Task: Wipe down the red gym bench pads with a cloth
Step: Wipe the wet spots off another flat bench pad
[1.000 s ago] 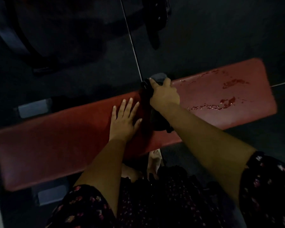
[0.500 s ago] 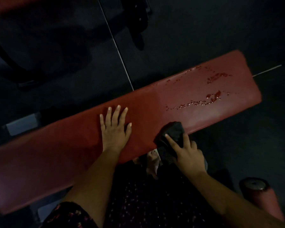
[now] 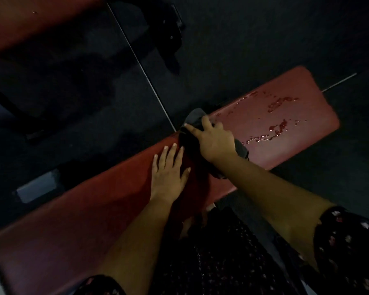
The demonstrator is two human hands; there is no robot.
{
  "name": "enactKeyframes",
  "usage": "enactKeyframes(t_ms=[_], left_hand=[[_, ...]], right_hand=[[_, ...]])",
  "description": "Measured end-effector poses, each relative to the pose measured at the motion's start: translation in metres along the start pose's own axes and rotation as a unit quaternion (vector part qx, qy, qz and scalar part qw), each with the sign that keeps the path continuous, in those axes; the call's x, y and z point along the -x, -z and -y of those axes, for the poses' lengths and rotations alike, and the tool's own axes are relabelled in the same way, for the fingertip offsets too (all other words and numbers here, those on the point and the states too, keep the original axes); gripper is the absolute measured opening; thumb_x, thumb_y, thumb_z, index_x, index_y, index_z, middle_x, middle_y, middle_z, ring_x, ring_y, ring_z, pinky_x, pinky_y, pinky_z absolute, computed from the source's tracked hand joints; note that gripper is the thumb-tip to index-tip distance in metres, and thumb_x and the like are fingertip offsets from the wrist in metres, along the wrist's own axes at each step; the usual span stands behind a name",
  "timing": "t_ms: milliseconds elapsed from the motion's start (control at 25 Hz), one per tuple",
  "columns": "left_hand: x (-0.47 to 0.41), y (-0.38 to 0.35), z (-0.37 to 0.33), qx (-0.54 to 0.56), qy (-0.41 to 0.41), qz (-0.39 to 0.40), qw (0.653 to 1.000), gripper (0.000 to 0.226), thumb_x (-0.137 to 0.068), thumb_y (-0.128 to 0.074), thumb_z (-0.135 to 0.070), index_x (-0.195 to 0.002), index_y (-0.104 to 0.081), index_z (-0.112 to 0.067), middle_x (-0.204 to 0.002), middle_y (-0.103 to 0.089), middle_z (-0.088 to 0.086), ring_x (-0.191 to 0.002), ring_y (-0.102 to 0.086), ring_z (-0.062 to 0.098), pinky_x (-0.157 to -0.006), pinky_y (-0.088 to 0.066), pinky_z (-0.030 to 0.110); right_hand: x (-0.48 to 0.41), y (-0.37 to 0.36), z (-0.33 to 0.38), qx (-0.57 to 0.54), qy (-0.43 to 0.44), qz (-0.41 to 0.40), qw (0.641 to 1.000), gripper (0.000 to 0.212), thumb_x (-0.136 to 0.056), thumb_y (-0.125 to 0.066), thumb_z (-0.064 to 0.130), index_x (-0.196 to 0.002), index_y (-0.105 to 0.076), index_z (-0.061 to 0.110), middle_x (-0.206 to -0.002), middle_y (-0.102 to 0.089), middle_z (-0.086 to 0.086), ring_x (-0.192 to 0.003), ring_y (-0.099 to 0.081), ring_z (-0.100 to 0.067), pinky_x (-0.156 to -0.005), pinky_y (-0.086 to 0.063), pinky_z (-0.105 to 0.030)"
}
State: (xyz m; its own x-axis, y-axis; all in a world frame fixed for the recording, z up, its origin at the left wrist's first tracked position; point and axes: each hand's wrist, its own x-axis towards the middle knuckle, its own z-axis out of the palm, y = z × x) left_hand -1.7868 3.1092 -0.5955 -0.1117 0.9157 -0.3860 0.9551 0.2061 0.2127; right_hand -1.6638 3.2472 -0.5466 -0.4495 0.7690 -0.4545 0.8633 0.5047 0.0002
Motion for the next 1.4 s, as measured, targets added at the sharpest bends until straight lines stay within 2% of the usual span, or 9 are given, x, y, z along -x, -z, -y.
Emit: enactKeyframes(t_ms=[280, 440, 600, 800, 960, 1080, 1200, 1280, 1400], left_hand=[[-0.018, 0.017, 0.009, 0.008, -0.009, -0.052, 0.999, 0.065, -0.093, -0.024, -0.053, -0.15, -0.035, -0.024, -0.147, -0.044, 0.001, -0.134, -0.038, 0.025, -0.116, -0.022, 0.048], [-0.041, 0.022, 0.006, 0.006, -0.058, -0.047, 0.997, 0.07, -0.094, -0.028, -0.057, -0.155, -0.015, -0.025, -0.16, -0.022, 0.002, -0.147, -0.015, 0.023, -0.121, -0.006, 0.046], [-0.045, 0.017, -0.011, -0.014, -0.109, -0.007, 0.994, 0.077, -0.091, -0.022, -0.062, -0.156, -0.002, -0.027, -0.164, -0.002, 0.0, -0.15, 0.003, 0.018, -0.121, 0.005, 0.044], [-0.041, 0.007, -0.023, -0.011, -0.079, 0.02, 0.997, 0.078, -0.088, -0.016, -0.061, -0.156, 0.001, -0.026, -0.164, 0.006, -0.001, -0.15, 0.013, 0.017, -0.12, 0.009, 0.042], [-0.041, 0.008, -0.024, -0.012, -0.079, 0.025, 0.997, 0.077, -0.093, -0.027, -0.059, -0.156, 0.002, -0.026, -0.164, 0.007, 0.0, -0.15, 0.013, 0.018, -0.12, 0.009, 0.043], [-0.043, 0.012, -0.024, -0.011, -0.08, 0.042, 0.996, 0.077, -0.096, -0.034, -0.057, -0.156, 0.004, -0.026, -0.164, 0.009, 0.0, -0.149, 0.015, 0.017, -0.119, 0.011, 0.041], [-0.047, 0.022, -0.028, 0.042, -0.058, 0.015, 0.997, 0.068, -0.097, -0.046, -0.047, -0.155, -0.017, -0.028, -0.163, -0.009, -0.003, -0.15, 0.0, 0.016, -0.119, 0.011, 0.042], [-0.054, 0.028, -0.033, 0.081, -0.042, -0.034, 0.995, 0.058, -0.095, -0.052, -0.038, -0.149, -0.035, -0.027, -0.159, -0.027, -0.002, -0.148, -0.016, 0.018, -0.121, 0.005, 0.044], [-0.065, 0.03, -0.044, 0.075, -0.074, -0.053, 0.993, 0.066, -0.092, -0.055, -0.038, -0.151, -0.032, -0.023, -0.159, -0.025, 0.001, -0.148, -0.017, 0.02, -0.121, 0.003, 0.042]], right_hand=[[0.036, -0.01, -0.014, -0.16, -0.103, 0.014, 0.982, 0.082, -0.086, -0.06, 0.023, -0.147, -0.014, 0.053, -0.154, -0.014, -0.006, -0.115, -0.045, -0.037, -0.076, -0.05, -0.041], [0.136, -0.064, -0.042, -0.127, -0.095, 0.055, 0.986, 0.095, -0.083, -0.068, 0.033, -0.146, -0.001, 0.057, -0.155, -0.016, -0.006, -0.117, -0.046, -0.032, -0.077, -0.053, -0.041], [0.192, -0.099, -0.057, -0.107, -0.136, 0.041, 0.984, 0.111, -0.055, -0.091, 0.03, -0.144, -0.028, 0.048, -0.143, -0.043, -0.015, -0.086, -0.056, -0.032, -0.05, -0.051, -0.038], [0.133, -0.071, -0.051, -0.107, -0.182, -0.021, 0.977, 0.089, -0.076, -0.075, 0.025, -0.145, -0.026, 0.049, -0.149, -0.034, -0.014, -0.1, -0.053, -0.038, -0.066, -0.053, -0.043], [0.044, -0.021, -0.045, -0.052, -0.079, -0.025, 0.995, 0.064, -0.097, -0.046, 0.029, -0.148, -0.014, 0.051, -0.156, -0.016, -0.009, -0.115, -0.043, -0.036, -0.077, -0.048, -0.042], [-0.004, -0.001, -0.041, -0.026, -0.045, -0.031, 0.998, 0.063, -0.098, -0.048, 0.029, -0.149, -0.017, 0.048, -0.153, -0.019, -0.009, -0.116, -0.043, -0.035, -0.08, -0.047, -0.043], [-0.023, 0.007, -0.045, -0.087, -0.136, 0.0, 0.987, 0.066, -0.096, -0.051, 0.026, -0.149, -0.018, 0.048, -0.153, -0.02, -0.006, -0.116, -0.043, -0.035, -0.079, -0.047, -0.044], [-0.006, 0.001, -0.053, -0.123, -0.177, -0.01, 0.976, 0.069, -0.095, -0.053, 0.023, -0.148, -0.018, 0.049, -0.151, -0.021, -0.005, -0.115, -0.044, -0.034, -0.075, -0.048, -0.043], [0.059, -0.029, -0.064, -0.123, -0.177, -0.017, 0.976, 0.076, -0.093, -0.055, 0.023, -0.148, -0.011, 0.052, -0.15, -0.02, -0.006, -0.113, -0.045, -0.033, -0.07, -0.049, -0.041]])
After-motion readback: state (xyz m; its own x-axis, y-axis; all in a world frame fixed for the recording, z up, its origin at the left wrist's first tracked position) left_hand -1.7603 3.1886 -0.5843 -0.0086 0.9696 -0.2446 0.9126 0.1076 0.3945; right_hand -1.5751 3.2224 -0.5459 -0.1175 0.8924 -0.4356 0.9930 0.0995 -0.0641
